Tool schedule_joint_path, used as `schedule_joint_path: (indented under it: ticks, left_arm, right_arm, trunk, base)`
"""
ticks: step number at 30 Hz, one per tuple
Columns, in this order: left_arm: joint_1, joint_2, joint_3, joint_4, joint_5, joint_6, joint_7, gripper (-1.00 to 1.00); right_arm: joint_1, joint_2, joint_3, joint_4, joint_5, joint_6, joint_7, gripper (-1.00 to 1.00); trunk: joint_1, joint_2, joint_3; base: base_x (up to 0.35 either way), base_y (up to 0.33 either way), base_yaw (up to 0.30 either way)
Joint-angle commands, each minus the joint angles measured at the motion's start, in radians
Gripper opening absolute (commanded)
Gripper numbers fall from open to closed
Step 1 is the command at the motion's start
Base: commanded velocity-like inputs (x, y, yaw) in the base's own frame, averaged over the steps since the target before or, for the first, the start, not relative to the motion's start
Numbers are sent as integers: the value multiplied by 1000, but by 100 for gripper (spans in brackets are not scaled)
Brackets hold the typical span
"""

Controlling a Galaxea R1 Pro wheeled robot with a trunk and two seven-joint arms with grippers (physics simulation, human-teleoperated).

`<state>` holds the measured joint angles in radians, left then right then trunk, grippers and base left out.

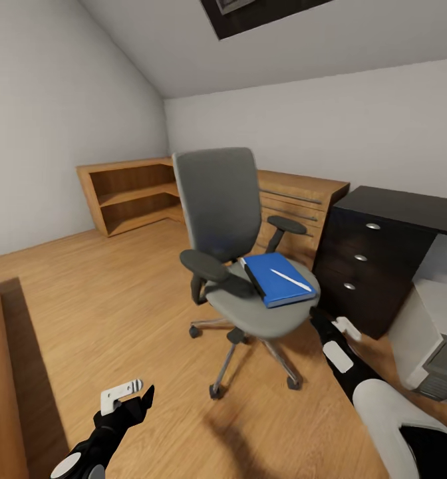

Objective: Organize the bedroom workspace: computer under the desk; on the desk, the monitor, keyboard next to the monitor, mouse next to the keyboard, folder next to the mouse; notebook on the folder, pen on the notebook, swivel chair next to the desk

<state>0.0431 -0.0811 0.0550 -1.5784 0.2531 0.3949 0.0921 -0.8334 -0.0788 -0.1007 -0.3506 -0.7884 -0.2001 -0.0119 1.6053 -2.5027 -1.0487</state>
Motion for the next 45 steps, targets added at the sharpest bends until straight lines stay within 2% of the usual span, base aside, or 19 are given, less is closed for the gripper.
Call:
schedule_joint_path:
  ticks: [1,6,9,12,23,35,39,42,45]
  left_arm:
    - [0,-1,0,-2,11,5,6,100]
    - [0,0,0,-2,11,4,6,100]
    - [0,-1,0,-2,11,5,6,100]
    - [0,-1,0,-1,11,5,6,100]
    - [0,-1,0,-2,11,5,5,100]
    - [0,-1,0,-2,11,6,5,100]
    - [0,-1,0,-2,11,6,5,100]
    - [0,-1,0,-2,11,6,5,100]
    - [0,-1,0,-2,11,6,5,100]
  right_arm:
    - [5,6,10,8,-18,55,21,100]
    - [37,24,10,9,-18,58,159,100]
    - [54,32,10,9,-18,60,201,100]
    - [58,44,10,10,-18,60,210,100]
    - [64,58,12,9,-18,60,218,100]
    - [66,80,13,9,-16,59,223,100]
    - [67,101,13,9,-14,59,250,100]
    - [111,110,25,7,-2,59,353,100]
    - [115,111,27,7,-1,59,362,100]
  trunk:
    - [0,0,-1]
    - [0,0,-1]
    - [0,0,-1]
    - [0,0,-1]
    - [0,0,-1]
    - [0,0,-1]
    - [0,0,-1]
    - [0,0,-1]
    - [0,0,-1]
  base:
    - [0,0,0]
    - [0,0,0]
    - [0,0,0]
    - [0,0,0]
    - [-2,2,0]
    - [-144,88,0]
    - [-11,7,0]
    - [-1,1,0]
    - [0,0,0]
